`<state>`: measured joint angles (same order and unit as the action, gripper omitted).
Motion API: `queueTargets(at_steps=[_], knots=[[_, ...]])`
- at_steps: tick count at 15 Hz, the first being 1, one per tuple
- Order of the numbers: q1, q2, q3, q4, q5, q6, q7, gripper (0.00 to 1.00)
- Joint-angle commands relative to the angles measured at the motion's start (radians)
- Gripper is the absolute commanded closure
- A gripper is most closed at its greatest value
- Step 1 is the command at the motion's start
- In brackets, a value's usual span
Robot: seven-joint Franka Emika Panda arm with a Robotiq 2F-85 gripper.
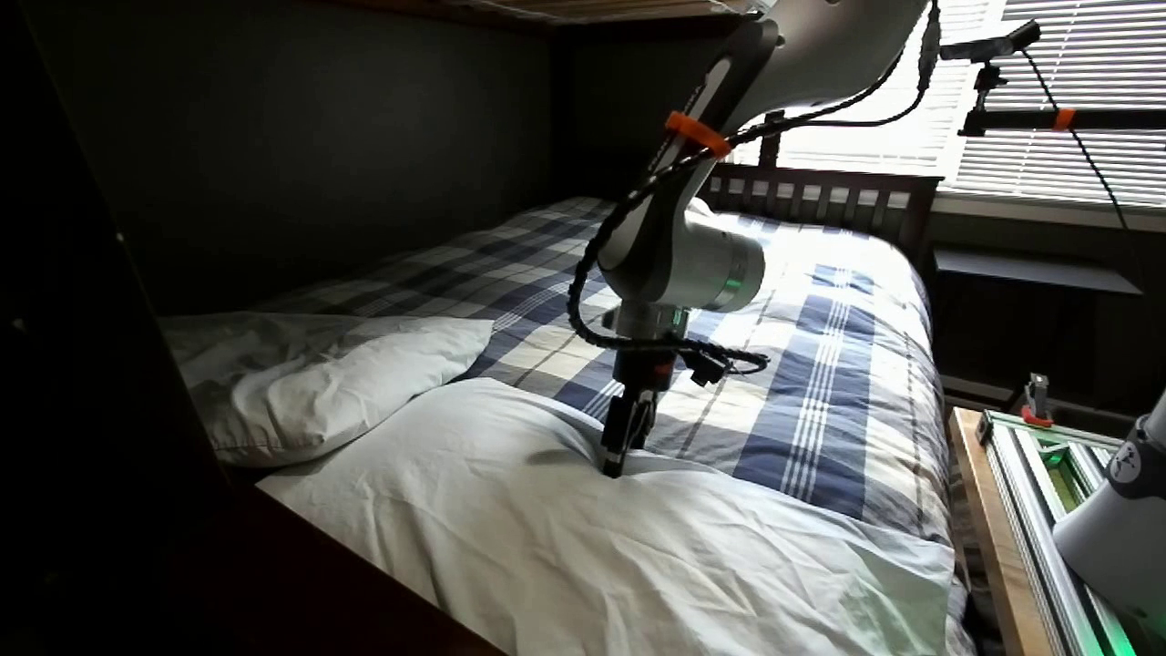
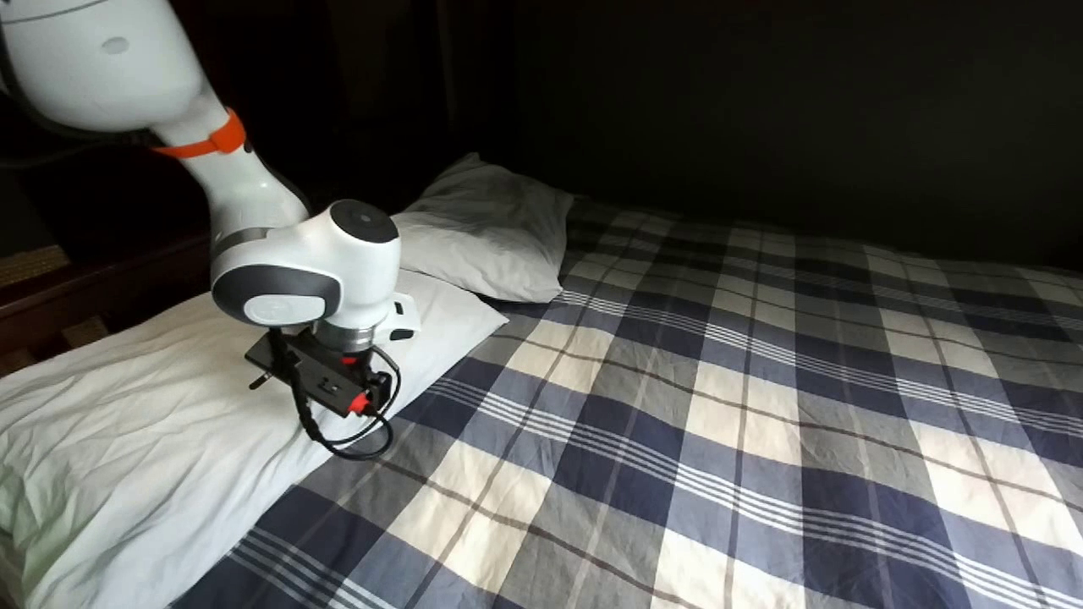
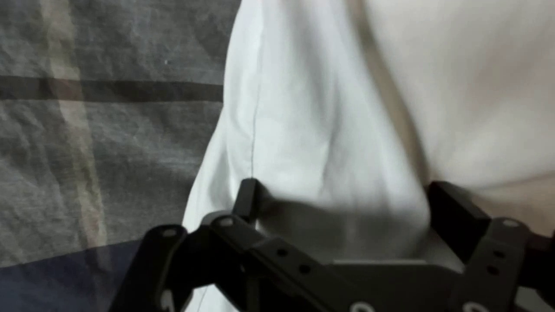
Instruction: Move the closest pillow to the right
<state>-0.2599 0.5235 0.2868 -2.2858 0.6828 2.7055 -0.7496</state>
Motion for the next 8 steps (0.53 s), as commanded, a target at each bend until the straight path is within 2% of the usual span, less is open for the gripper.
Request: queueTargets(at_steps=[1,2,3,8], knots=[[-0.032,0.095,0.051,0.053,0.036,-0.034,-0.085,0.00],[-0.027,0.101,0.056,0.055,0.032,-0.042,-0.081,0.07],[-0.015,0.105,0.056,0.054,0.022,-0.045,-0.068,0.26],[0.004,0.072,0.065,0.044,0.025,-0.060,-0.011,0.63]])
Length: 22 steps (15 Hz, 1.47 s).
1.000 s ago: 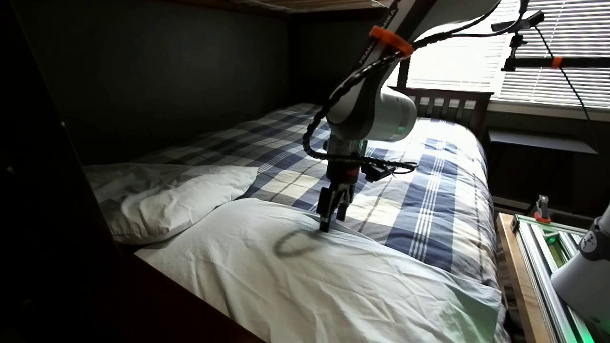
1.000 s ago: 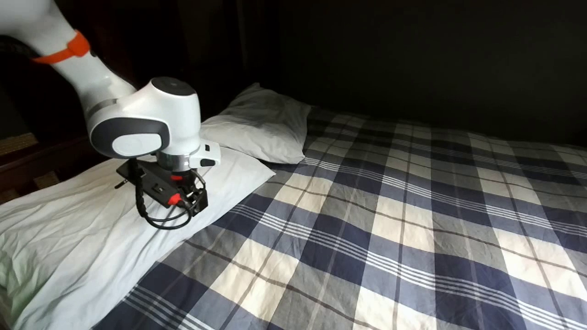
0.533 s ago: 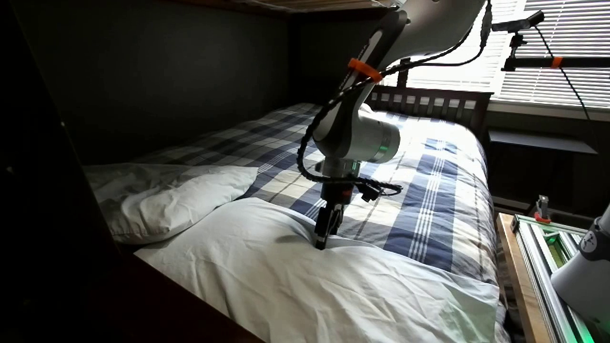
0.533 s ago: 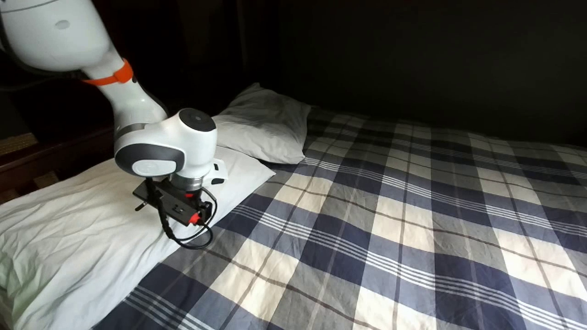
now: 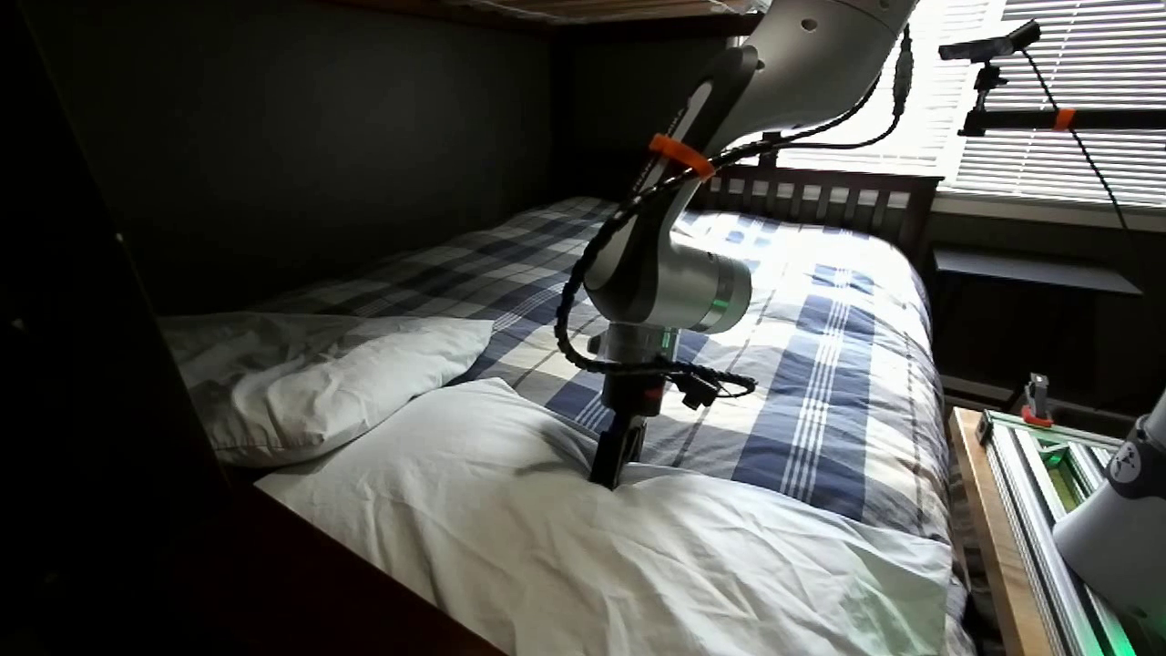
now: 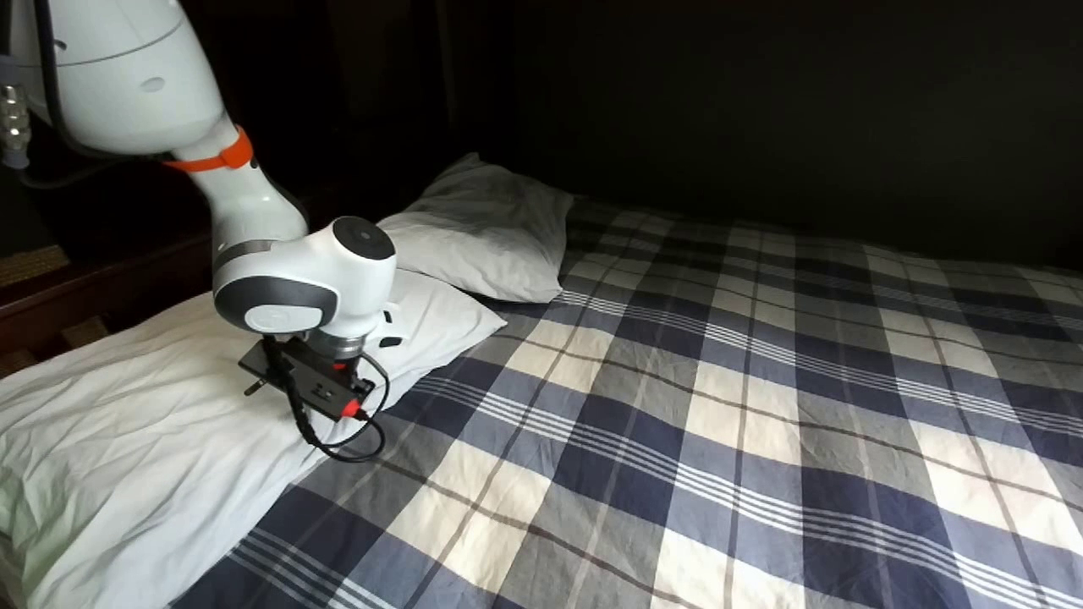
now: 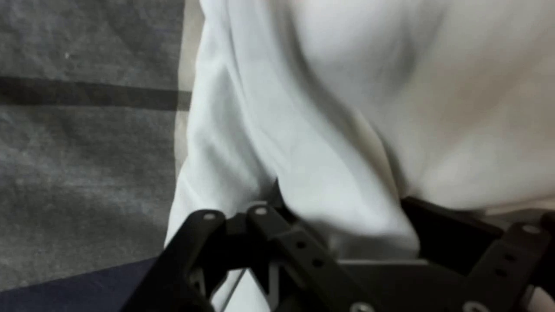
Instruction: Move the closest pillow to the right
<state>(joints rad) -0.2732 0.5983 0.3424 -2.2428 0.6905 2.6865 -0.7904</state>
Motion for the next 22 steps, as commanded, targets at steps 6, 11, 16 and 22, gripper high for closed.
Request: queueTargets(at_steps=[6,11,16,22], knots=[[0.028,-0.122,0.005,-0.039,0.037,-0.081,0.132,1.00],[0.037,-0.320,-0.014,-0.094,0.082,-0.192,0.210,1.00],[0.079,-0.524,-0.128,-0.080,0.124,-0.376,0.301,1.00],[0.099,-0.592,-0.311,0.066,0.136,-0.518,0.409,1.00]])
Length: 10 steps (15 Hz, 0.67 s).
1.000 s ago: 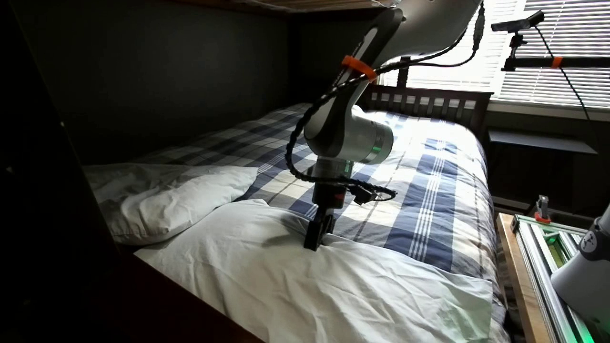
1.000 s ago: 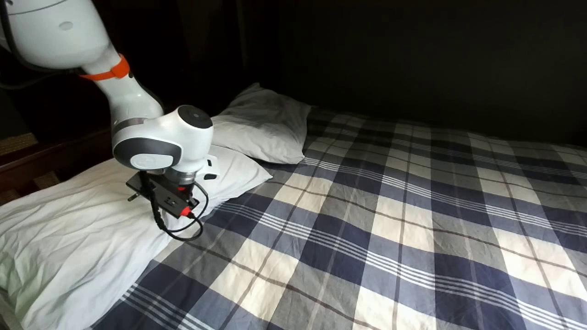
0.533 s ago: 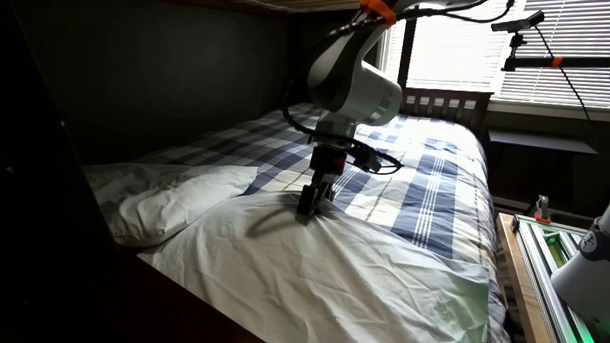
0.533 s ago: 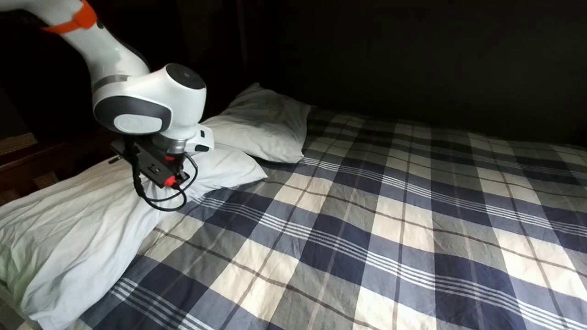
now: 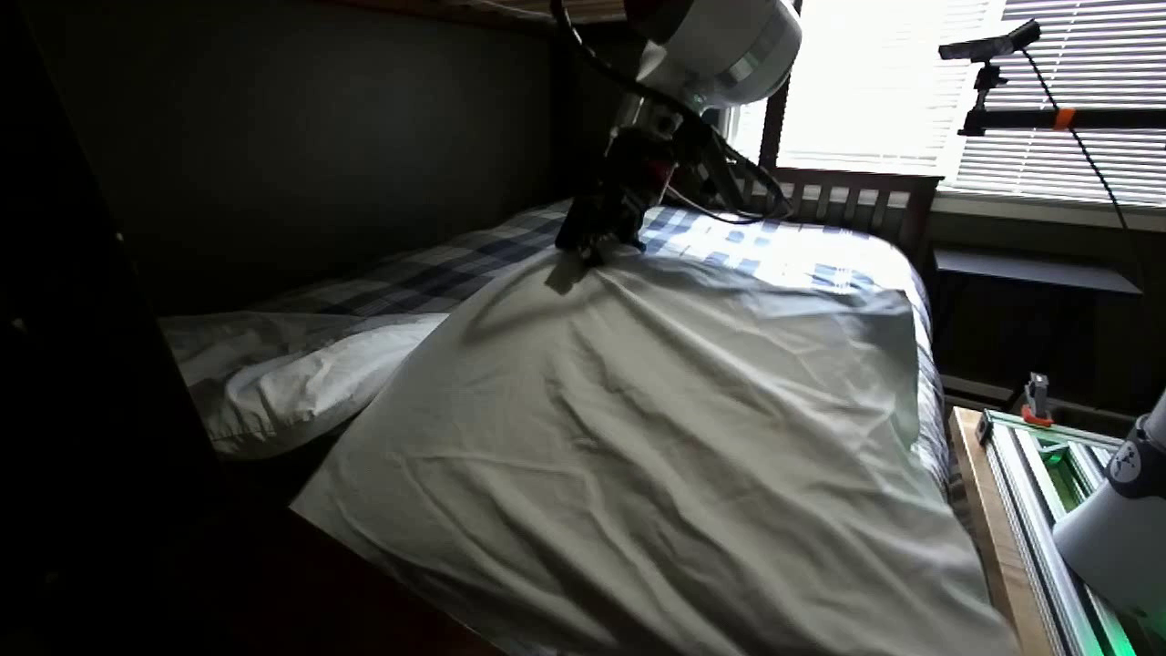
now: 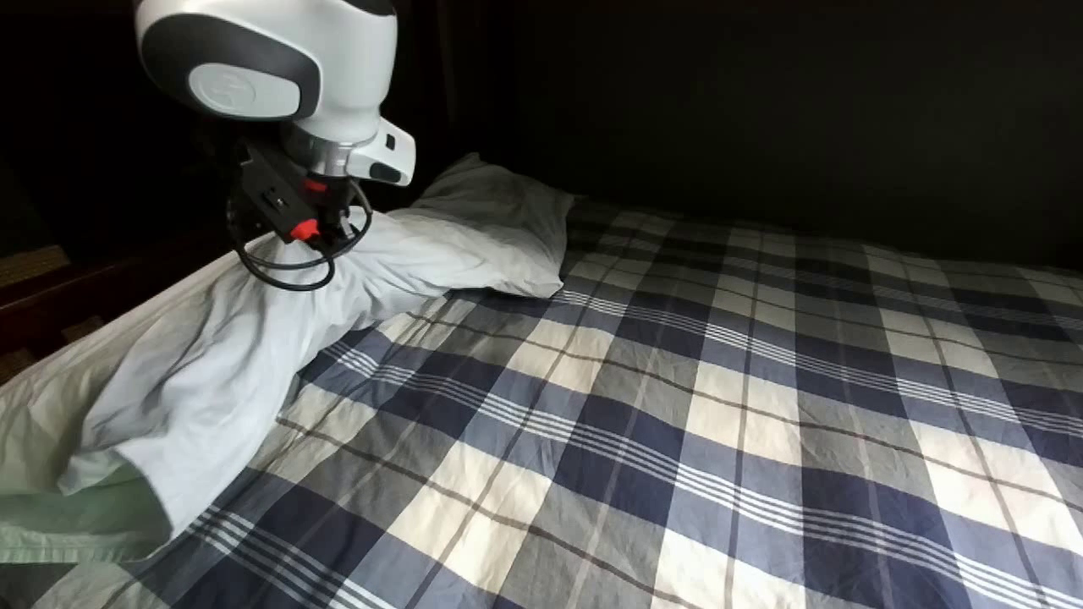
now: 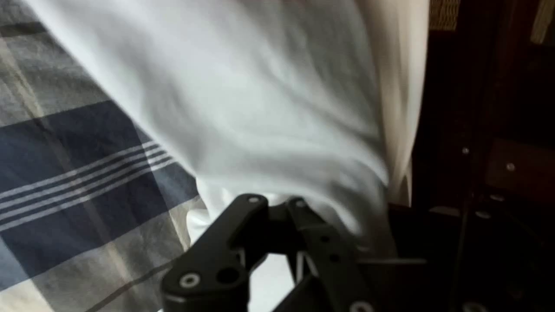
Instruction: Move the closest pillow to the right
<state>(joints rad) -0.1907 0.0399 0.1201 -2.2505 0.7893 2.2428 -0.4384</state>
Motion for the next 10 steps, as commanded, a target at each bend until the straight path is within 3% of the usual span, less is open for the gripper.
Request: queueTargets(at_steps=[1,5,10], knots=[[0.014,-0.026,-0.115,0.109,0.041,-0.090,0.068,1.00],[0.005,0.016,-0.193,0.226,0.075,-0.135,0.109,1.00],[-0.008,0.072,-0.240,0.316,0.104,-0.147,0.129,1.00]])
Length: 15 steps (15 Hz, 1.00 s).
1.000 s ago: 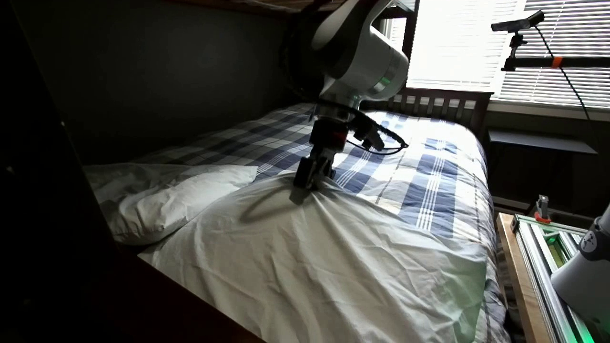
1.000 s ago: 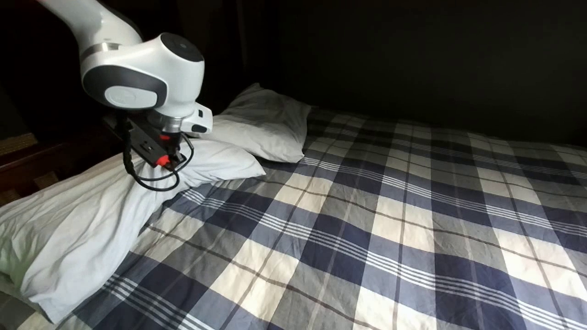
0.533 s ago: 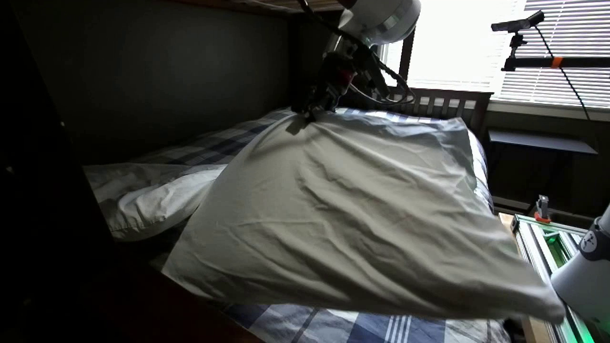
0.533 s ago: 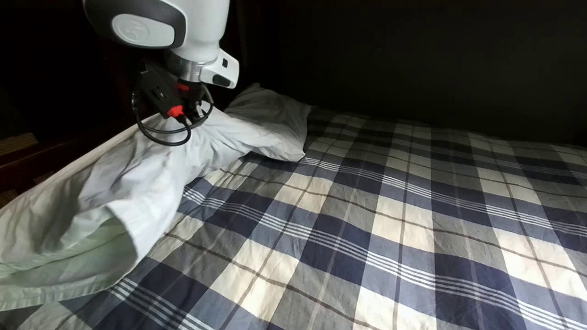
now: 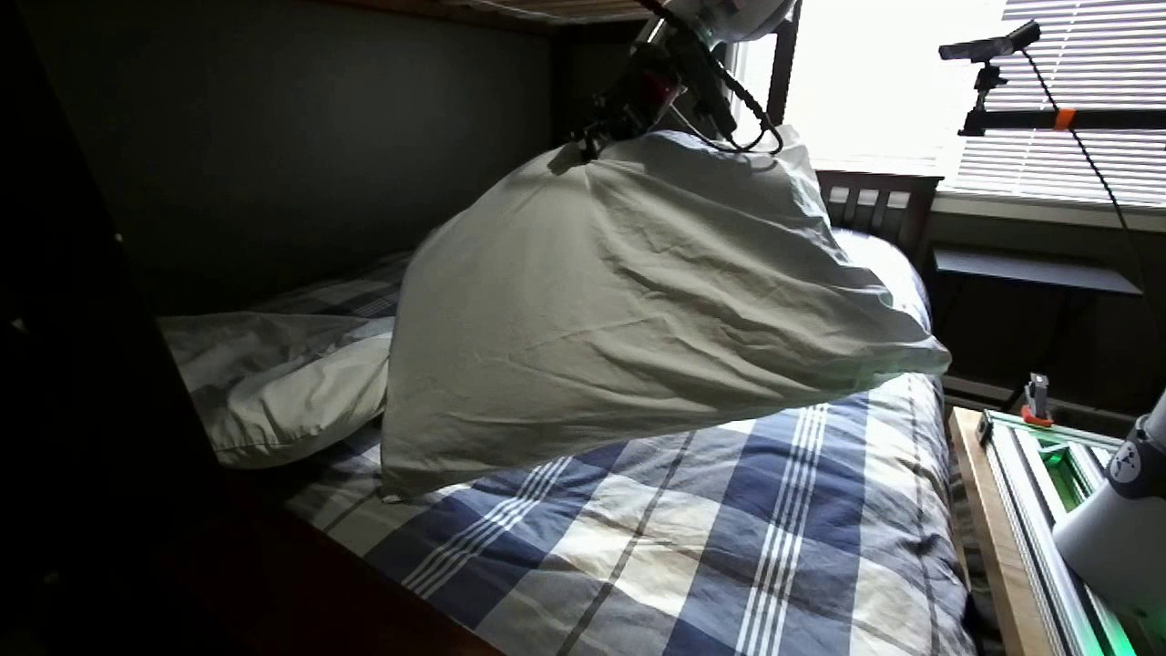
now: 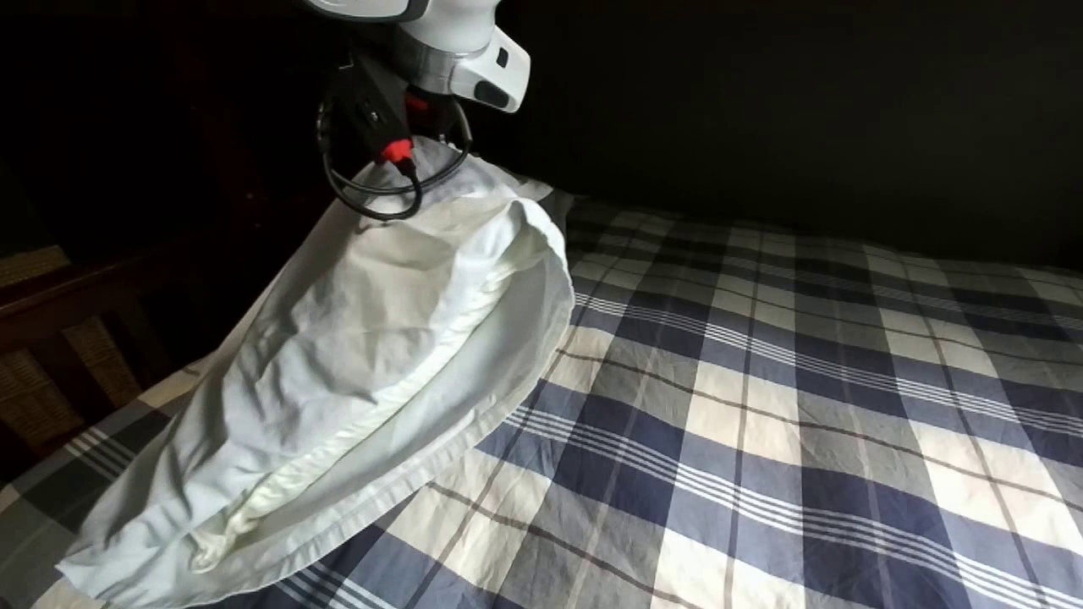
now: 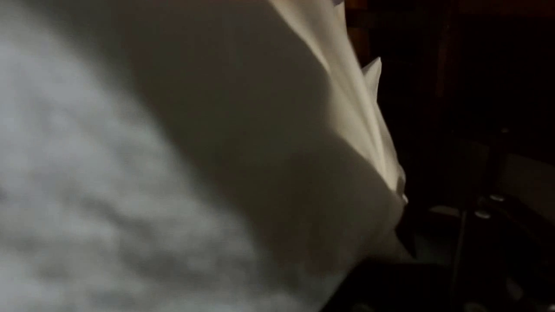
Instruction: Move the closest pillow to the right
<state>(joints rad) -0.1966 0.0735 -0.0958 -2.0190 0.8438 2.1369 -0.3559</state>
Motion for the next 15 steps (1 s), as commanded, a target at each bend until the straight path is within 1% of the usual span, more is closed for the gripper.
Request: queueTargets(at_steps=[1,6,10,12,15], knots=[[-0.005,0.047,-0.030,0.094,0.050,-0.030,0.050,1.00],[-0.043,0.062,-0.069,0.145,0.059,-0.045,0.083,1.00],[-0.079,0.068,-0.100,0.187,0.091,-0.050,0.099,1.00],[-0.091,0.079,-0.111,0.206,0.115,-0.043,0.109,1.00],[-0.104,0.103,-0.126,0.229,0.138,-0.012,0.166,1.00]])
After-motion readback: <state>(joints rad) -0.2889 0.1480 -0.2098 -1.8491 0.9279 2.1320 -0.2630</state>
